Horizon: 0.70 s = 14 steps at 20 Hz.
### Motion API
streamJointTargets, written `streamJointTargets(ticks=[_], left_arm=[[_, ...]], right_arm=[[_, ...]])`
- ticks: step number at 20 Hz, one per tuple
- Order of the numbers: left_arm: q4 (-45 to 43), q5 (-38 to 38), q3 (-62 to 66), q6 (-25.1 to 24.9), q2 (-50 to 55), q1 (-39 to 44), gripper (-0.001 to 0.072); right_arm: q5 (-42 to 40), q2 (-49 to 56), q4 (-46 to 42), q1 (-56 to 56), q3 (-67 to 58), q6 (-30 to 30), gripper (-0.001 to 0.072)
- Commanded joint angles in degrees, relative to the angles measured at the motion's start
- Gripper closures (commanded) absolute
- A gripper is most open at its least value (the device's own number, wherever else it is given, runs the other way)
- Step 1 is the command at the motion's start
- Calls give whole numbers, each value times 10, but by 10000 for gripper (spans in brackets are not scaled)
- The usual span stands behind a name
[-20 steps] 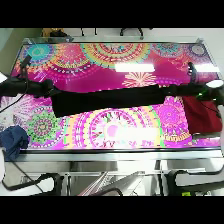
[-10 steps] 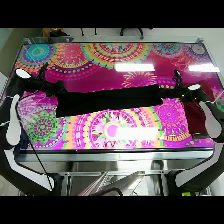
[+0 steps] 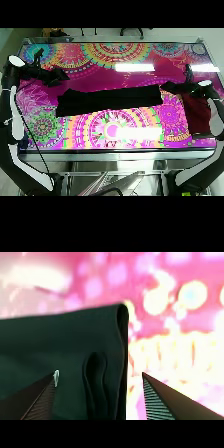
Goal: Fold the shirts.
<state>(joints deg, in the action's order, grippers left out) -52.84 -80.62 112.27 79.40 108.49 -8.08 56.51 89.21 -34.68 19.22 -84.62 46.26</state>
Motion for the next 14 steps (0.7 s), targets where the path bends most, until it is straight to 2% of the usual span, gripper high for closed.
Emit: streamJointTargets(ticks=[1, 5, 6, 7, 9, 10, 12, 13, 14], left_arm=[[1, -41, 48, 21, 1, 23, 16], [1, -35, 40, 21, 3, 66, 17], [1, -28, 31, 21, 3, 81, 17], [0, -21, 20, 21, 3, 95, 17], [0, 3, -13, 21, 3, 128, 18], [0, 22, -32, 21, 3, 144, 135], [0, 72, -73, 20, 3, 179, 562], [1, 106, -93, 20, 3, 200, 692], [1, 142, -111, 20, 3, 220, 692]], right_arm=[[45, 39, 3, 1, -6, 11, 118], [59, 60, 10, -19, -6, 11, 124], [59, 63, 14, -25, -6, 11, 188], [62, 65, 23, -33, -6, 11, 346], [78, 64, 48, -43, -11, 2, 600], [101, 64, 55, -44, -24, 3, 690], [150, 52, 63, -43, -58, 19, 691], [173, 39, 65, -40, -75, 31, 691], [197, 23, 65, -35, -94, 49, 691]])
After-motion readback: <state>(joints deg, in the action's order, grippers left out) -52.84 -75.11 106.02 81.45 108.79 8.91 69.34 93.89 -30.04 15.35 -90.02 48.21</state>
